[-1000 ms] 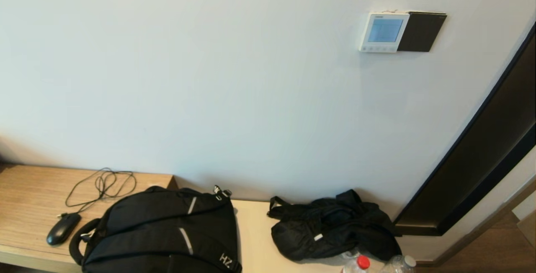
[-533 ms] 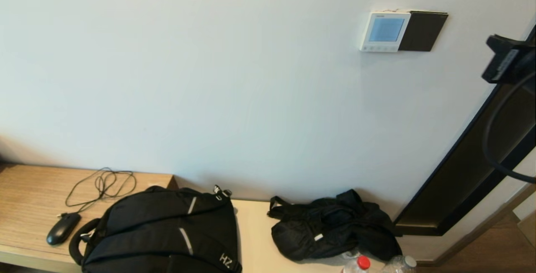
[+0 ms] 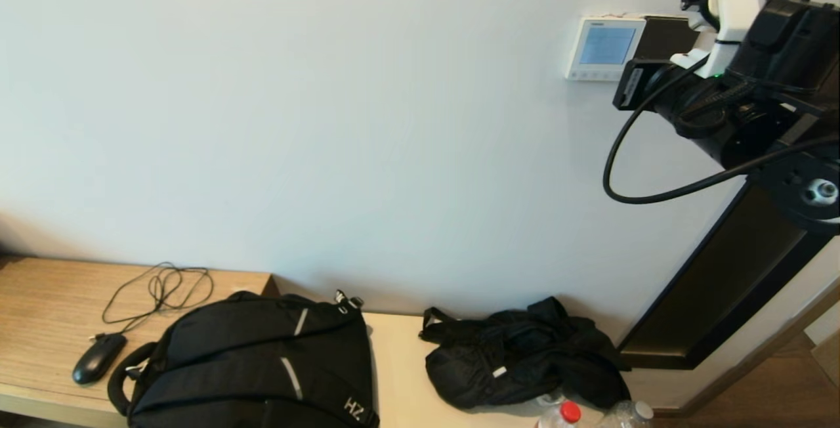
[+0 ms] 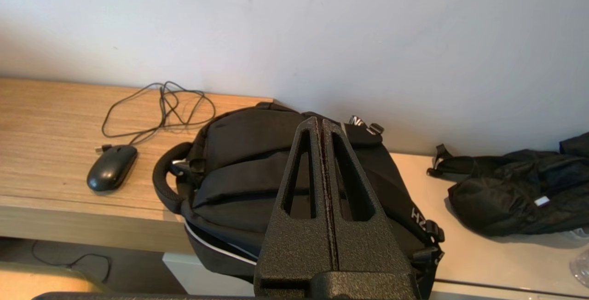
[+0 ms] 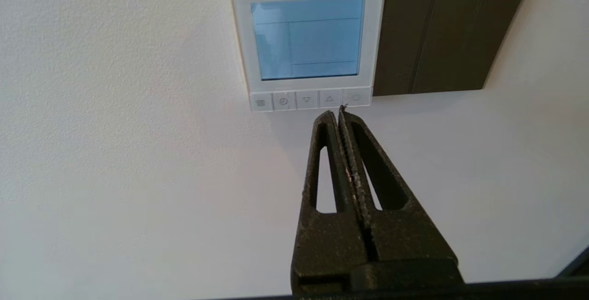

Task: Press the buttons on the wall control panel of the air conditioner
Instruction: Turn on the central air conditioner

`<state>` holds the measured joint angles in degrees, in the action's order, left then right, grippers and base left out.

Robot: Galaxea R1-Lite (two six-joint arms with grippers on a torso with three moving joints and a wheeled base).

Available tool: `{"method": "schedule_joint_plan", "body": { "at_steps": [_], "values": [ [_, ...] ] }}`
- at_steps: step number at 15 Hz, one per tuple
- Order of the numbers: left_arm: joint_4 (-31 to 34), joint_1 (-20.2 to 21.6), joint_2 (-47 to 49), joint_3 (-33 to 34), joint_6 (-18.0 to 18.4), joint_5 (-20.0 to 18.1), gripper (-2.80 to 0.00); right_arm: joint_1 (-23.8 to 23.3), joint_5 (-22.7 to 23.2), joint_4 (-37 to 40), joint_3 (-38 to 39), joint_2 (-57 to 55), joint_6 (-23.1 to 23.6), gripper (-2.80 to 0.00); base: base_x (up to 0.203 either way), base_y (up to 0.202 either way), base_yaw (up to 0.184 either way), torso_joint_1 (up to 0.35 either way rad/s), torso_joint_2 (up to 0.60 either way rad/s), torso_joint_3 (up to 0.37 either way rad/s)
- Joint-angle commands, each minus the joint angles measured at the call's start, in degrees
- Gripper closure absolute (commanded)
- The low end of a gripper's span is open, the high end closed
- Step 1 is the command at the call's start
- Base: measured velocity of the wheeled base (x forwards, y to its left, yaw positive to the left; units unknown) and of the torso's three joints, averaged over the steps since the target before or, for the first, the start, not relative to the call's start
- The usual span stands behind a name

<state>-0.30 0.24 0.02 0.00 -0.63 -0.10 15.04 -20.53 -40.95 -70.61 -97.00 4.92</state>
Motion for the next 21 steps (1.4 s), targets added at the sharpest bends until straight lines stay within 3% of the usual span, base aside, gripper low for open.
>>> {"method": "schedule_joint_plan", "body": {
  "at_steps": [1, 9, 21],
  "values": [
    [0.03, 0.02, -0.02, 0.0, -0.07, 0.01, 0.0, -0.28, -0.4, -0.19, -3.39, -5.22, 0.15, 0.0, 0.0, 0.0, 0.0, 0.0, 0.0, 0.0],
    [0.04, 0.02, -0.02, 0.0, -0.07, 0.01, 0.0, -3.35, -5.89, -0.21, -9.53, -11.34, 0.5, 0.0, 0.0, 0.0, 0.0, 0.0, 0.0, 0.0],
    [-0.05, 0.02, -0.02, 0.0, -0.07, 0.01, 0.0, -3.27, -6.62, 0.15, -11.64, -13.22, 0.52, 0.0, 0.0, 0.0, 0.0, 0.0, 0.0, 0.0]
  ]
}}
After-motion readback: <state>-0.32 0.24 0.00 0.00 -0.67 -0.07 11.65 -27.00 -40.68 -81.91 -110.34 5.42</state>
